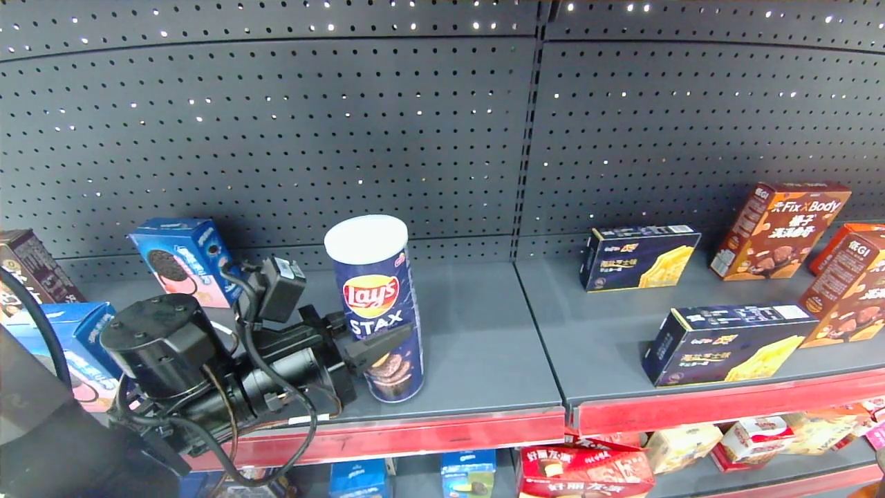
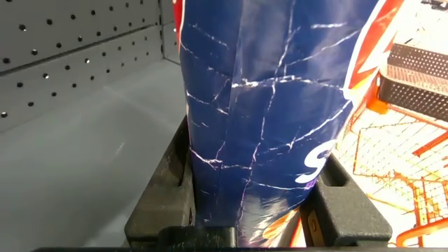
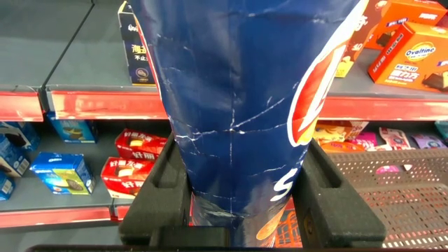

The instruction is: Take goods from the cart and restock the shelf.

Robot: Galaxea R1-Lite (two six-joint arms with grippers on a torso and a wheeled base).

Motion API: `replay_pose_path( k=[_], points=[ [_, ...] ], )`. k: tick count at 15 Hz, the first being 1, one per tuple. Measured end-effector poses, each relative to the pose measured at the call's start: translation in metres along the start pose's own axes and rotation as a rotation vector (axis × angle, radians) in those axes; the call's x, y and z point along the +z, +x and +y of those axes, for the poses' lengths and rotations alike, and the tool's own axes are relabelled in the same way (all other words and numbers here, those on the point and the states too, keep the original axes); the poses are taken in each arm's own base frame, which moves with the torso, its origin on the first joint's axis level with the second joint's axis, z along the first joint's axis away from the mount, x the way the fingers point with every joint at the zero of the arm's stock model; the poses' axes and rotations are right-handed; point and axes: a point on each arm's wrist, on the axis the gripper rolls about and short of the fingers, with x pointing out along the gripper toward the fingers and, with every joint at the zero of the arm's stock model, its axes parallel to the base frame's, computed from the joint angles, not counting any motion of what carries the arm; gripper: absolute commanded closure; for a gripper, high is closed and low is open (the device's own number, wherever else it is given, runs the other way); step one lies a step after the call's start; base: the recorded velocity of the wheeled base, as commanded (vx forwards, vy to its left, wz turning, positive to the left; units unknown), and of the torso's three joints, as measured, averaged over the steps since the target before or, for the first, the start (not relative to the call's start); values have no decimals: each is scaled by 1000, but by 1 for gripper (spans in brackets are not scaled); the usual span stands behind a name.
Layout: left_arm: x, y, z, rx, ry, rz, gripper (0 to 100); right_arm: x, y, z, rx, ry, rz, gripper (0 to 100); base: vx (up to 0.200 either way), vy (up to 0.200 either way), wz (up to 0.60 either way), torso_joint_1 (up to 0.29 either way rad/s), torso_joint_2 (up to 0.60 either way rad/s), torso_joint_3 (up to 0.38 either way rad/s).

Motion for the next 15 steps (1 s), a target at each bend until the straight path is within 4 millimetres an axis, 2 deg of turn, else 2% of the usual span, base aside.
replay_pose_path(
  k=[3, 7, 15],
  points=[
    [-3, -7, -1, 11, -6, 18, 100, 0, 0, 0, -1, 1, -2, 100, 0, 0, 0, 0, 0, 0],
    [-3, -18, 9, 48, -8, 24, 100, -1, 0, 0, -1, 2, 2, 100, 0, 0, 0, 0, 0, 0],
    [-3, -17, 11, 52, -4, 21, 100, -3, 0, 0, 0, 2, 7, 100, 0, 0, 0, 0, 0, 0]
  ],
)
